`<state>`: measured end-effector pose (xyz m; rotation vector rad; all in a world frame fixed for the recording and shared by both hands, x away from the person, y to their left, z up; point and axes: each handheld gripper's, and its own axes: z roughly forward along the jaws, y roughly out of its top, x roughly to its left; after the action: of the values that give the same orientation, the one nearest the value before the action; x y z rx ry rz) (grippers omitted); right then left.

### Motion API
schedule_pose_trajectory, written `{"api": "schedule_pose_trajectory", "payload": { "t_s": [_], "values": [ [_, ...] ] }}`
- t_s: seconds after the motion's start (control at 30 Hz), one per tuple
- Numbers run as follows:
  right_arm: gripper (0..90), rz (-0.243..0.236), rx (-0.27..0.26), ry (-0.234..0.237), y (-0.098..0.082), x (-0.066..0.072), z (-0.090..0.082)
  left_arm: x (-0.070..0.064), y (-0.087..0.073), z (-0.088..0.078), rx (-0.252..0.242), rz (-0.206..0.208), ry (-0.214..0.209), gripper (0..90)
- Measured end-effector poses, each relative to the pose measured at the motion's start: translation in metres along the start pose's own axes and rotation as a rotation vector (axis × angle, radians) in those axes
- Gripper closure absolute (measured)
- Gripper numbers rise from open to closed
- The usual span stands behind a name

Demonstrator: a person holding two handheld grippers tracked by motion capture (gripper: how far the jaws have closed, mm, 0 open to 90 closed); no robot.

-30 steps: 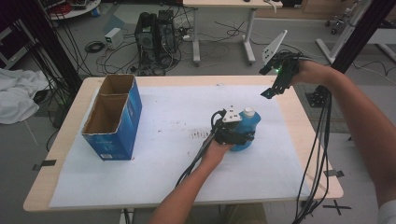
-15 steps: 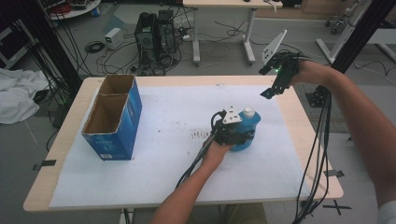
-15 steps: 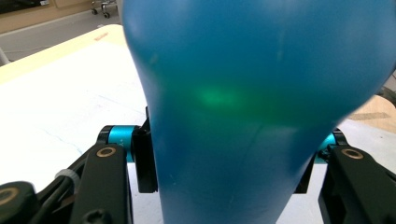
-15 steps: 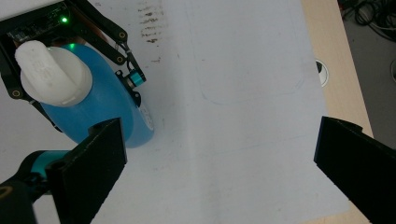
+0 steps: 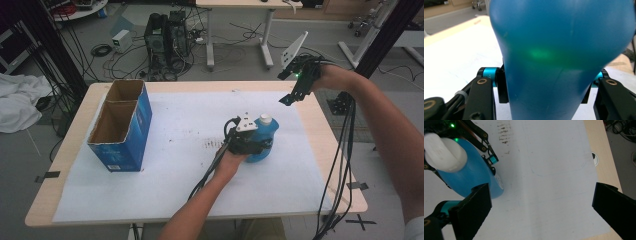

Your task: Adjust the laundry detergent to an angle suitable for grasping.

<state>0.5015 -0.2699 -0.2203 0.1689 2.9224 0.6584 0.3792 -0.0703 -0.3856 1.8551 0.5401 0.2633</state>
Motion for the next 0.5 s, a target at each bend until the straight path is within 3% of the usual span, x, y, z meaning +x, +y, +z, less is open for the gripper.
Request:
{"api": "schedule_pose_trajectory", "payload": {
  "t_s": [0.07, 0.13, 0.2, 0.37, 0.5],
  "values": [
    [1.4, -0.003, 0.000, -0.001, 0.000, 0.001, -0.001, 0.004, 0.004, -0.009, 0.013, 0.030, -0.014, 44.3],
    [1.4, 0.011, 0.004, -0.001, 0.001, 0.003, -0.002, 0.006, 0.007, -0.017, 0.001, 0.025, -0.021, 44.3],
    [1.4, -0.009, -0.001, -0.004, 0.001, 0.003, -0.003, 0.011, 0.011, -0.029, 0.031, 0.077, -0.036, 44.3],
    [1.4, -0.011, -0.002, -0.007, 0.003, 0.007, -0.004, 0.021, 0.018, -0.051, 0.040, 0.107, -0.069, 44.2],
    [1.4, -0.013, -0.003, -0.009, 0.006, 0.010, -0.005, 0.028, 0.023, -0.064, 0.083, 0.152, -0.080, 44.3]
  ]
}}
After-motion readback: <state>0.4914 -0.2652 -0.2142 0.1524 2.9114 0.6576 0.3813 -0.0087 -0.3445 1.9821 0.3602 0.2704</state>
